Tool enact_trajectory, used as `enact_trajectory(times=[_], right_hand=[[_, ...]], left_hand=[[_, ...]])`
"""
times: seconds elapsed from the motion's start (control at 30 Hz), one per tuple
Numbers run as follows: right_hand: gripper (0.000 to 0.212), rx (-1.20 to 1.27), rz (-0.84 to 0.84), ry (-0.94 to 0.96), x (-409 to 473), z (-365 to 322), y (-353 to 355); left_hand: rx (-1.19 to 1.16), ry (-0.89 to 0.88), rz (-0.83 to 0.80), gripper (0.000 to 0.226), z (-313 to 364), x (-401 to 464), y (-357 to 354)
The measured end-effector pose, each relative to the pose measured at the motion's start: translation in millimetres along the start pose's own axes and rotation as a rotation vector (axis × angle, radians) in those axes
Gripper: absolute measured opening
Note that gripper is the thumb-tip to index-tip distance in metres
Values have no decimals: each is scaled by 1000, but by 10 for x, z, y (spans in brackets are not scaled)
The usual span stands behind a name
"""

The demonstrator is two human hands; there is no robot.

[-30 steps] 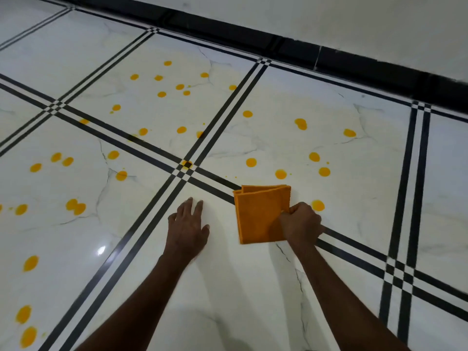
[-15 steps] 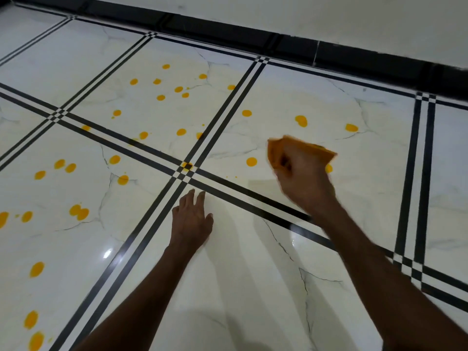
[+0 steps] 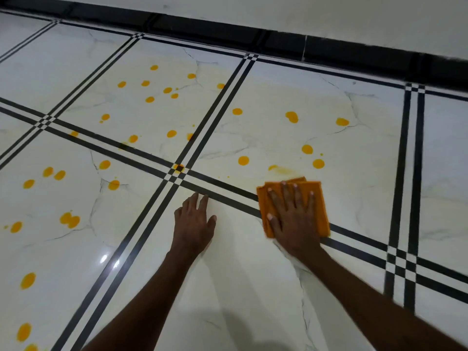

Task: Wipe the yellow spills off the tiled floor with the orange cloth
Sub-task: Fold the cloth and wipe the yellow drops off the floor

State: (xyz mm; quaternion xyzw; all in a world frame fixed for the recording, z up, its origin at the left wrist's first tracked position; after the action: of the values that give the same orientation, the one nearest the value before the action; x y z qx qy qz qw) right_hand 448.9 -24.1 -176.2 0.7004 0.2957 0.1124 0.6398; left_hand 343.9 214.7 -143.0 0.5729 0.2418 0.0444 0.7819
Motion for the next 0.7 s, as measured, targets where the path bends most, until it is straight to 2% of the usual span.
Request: enact_trajectory(times=[0.1, 0.17, 0.2, 0.23, 0.3, 0.37, 0.43, 0.5, 0.57, 0.63, 0.7], right_hand=[[72, 30, -13, 121, -358, -317, -171], [73, -20, -16, 264, -130, -389, -142], [72, -42, -1, 274, 75, -340, -87], [72, -62, -2, 229, 273, -223, -22], [72, -45, 0, 23, 483, 180, 102], [73, 0, 53, -108, 308, 401, 93], [74, 47, 95, -89, -71, 249, 4], [72, 35, 16, 86, -202, -11, -81], [65, -38, -11, 252, 159, -42, -22], [63, -77, -51, 189, 642, 230, 121], [65, -46, -48, -20, 885, 679, 211]], left_hand=[[7, -20, -22, 64, 137, 50, -25], [19, -9, -39, 65, 229, 88, -67], [25, 1, -38, 66, 234, 96, -79], [33, 2, -36, 67, 224, 103, -97], [56, -20, -21, 67, 166, 116, -113], [63, -32, -8, 68, 139, 108, -95], [54, -12, -19, 69, 175, 98, -81], [61, -5, -37, 73, 225, 91, -77], [103, -66, -65, 82, 264, 108, -88], [149, -148, -110, 92, 312, 170, -124], [169, -180, -137, 103, 366, 282, -119]])
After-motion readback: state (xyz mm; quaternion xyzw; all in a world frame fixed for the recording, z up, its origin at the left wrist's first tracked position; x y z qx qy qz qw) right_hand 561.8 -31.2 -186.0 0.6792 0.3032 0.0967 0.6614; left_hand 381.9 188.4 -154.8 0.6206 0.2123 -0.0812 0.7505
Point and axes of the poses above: each hand's wrist, its own x-axis towards the middle knuckle, its own y-axis out of the back of the hand, z = x × y, the point moved 3 cm from there along x, towards the middle knuckle, and after that the axes turned 10 degrees about -z, right-handed, at the moved point
